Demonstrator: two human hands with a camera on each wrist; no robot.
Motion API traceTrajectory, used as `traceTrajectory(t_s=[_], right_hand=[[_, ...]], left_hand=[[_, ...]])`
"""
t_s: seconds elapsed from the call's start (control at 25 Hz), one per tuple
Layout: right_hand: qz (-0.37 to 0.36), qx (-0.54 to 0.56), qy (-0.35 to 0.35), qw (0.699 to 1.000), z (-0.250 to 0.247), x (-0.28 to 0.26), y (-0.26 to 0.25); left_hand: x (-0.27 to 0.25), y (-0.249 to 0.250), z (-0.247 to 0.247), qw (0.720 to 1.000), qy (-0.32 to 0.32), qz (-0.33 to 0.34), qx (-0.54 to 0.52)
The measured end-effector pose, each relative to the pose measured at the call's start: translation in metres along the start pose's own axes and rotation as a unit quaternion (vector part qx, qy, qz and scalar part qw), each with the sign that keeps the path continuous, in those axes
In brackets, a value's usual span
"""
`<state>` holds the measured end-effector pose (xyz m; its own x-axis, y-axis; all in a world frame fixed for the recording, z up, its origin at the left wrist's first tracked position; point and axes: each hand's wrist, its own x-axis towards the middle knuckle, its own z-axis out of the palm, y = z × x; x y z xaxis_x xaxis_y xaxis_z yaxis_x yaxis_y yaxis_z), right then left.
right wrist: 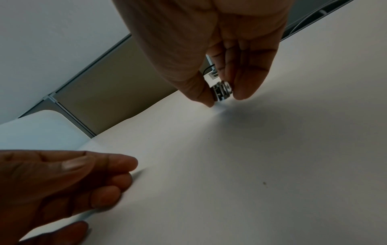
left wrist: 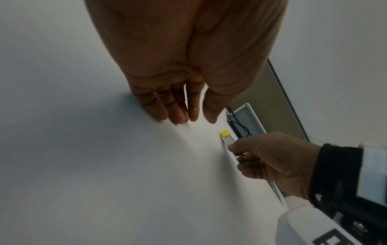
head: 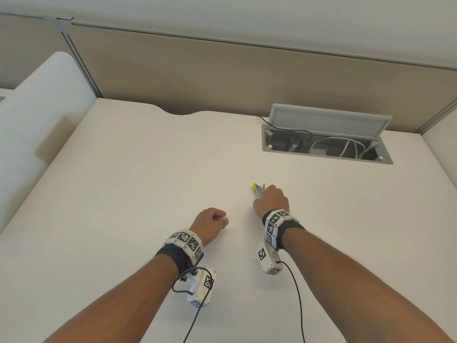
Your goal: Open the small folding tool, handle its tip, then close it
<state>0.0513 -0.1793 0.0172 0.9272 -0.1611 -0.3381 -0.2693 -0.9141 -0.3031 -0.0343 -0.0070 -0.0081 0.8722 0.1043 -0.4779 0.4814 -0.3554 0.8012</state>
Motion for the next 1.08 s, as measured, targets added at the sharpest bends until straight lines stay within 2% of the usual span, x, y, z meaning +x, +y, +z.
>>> traceTrajectory(t_s=[0.56,1.08], right_hand=[[-0.016,0.002,-0.013,1.0,0.009,-0.002,0.002],[-0.003,0.067,-0.033,0.997,0.004,-0.014,0.024]], left_hand=[[-0.002,0.001,0.0,1.0,0.01,0.002,-0.003],[0.001,-0.002,-0.001,1.0,0.023,-0.007,-0.018]])
